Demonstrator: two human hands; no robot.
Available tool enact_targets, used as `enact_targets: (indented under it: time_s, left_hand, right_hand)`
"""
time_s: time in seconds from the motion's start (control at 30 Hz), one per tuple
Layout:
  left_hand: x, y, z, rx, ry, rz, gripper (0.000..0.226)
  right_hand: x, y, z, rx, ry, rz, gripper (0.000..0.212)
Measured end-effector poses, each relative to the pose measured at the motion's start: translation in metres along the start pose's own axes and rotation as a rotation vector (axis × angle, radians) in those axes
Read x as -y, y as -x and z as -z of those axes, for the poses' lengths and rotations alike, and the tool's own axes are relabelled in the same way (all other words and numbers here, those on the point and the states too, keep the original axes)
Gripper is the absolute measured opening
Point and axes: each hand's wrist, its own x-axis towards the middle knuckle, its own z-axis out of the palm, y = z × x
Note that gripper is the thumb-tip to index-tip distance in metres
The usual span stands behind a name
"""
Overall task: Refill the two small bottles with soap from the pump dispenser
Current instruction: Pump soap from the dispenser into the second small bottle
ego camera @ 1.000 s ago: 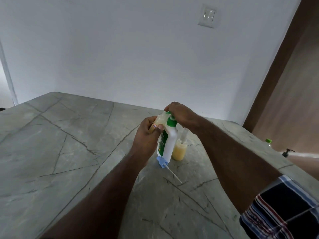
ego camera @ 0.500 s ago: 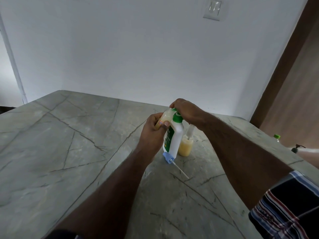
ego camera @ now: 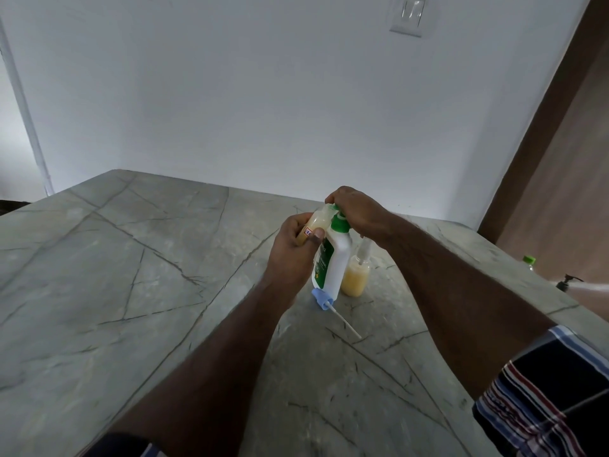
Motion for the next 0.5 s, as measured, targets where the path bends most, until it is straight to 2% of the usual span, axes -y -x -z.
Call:
enact_targets:
  time_s: [0.5]
  left_hand:
    - [0.0022, -0.0021, -0.0014, 0.012, 0.003, 0.007, 0.020]
  right_hand:
    - [0.0007, 0.0081, -0.0009, -0.020, -0.008, 0.038, 0.037]
